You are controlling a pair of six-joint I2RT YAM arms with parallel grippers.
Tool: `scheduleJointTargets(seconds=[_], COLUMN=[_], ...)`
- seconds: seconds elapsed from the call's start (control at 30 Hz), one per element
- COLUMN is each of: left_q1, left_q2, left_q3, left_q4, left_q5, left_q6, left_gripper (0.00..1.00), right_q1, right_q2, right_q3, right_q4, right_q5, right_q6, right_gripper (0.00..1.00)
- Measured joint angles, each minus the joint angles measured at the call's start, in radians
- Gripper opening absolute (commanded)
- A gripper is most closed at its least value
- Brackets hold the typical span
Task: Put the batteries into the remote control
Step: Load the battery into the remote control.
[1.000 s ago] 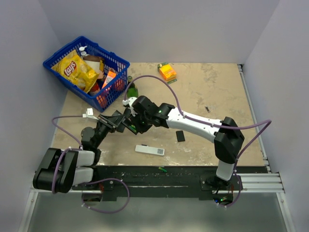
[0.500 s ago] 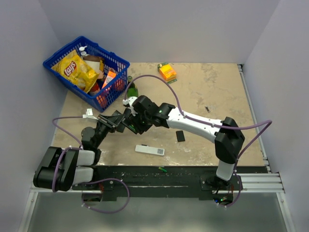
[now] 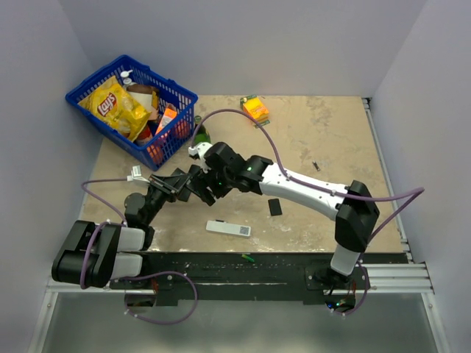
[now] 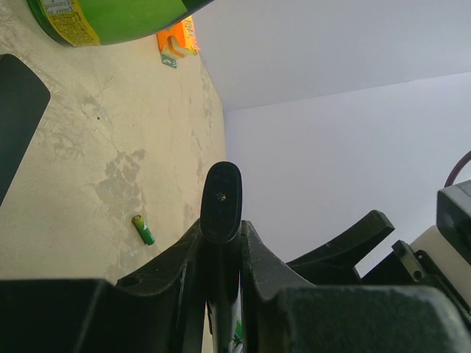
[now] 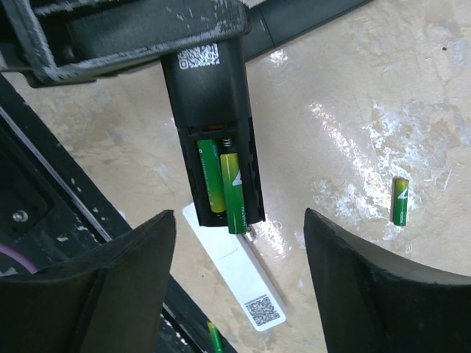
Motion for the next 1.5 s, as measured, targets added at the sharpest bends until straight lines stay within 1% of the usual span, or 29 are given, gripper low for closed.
scheduleJointTargets(seconds=[0.03,0.13,0.27,0.37,0.47,0.57,0.77,0.93,1.17,1.5], left_q1=[-0.001,-0.003,-0.003,-0.003,-0.003,-0.004,-0.004,-0.005,-0.005,-0.005], left_q2=[0.0,0.0,0.0,0.0,-0.005,-0.01,-0.035,-0.052,-0.062,-0.085], left_q3=[0.0,0.0,0.0,0.0,0.0,0.0,0.0,0.0,0.0,0.0], left_q4=[0.0,0.0,0.0,0.0,0.0,0.0,0.0,0.003,0.006,0.006], left_q5=[0.0,0.0,0.0,0.001,0.002,0.004,0.005,0.009,0.015,0.023], left_q6=[-0.003,-0.012,-0.022,-0.031,-0.038,-0.045,-0.064,-0.068,-0.084,-0.09], left_gripper=[0.0,0.0,0.0,0.0,0.0,0.0,0.0,0.0,0.0,0.0], right_q1=[0.0,-0.002,-0.016,-0.063,-0.137,-0.198,-0.238,-0.245,-0.248,-0.251], right_q2=[-0.01,-0.055,-0.151,-0.242,-0.323,-0.362,-0.355,-0.31,-0.28,-0.235], right_q3=[0.0,-0.006,-0.074,-0.172,-0.29,-0.383,-0.487,-0.502,-0.504,-0.504], right_q4=[0.002,0.012,0.067,0.128,0.223,0.308,0.449,0.537,0.593,0.633], right_q5=[0.005,0.015,-0.006,-0.076,-0.177,-0.266,-0.402,-0.461,-0.489,-0.513], right_q6=[0.0,-0.003,-0.009,-0.008,0.002,0.018,0.06,0.086,0.105,0.112], right_gripper=[0.86,0.9,0.91,0.91,0.91,0.91,0.86,0.82,0.75,0.68])
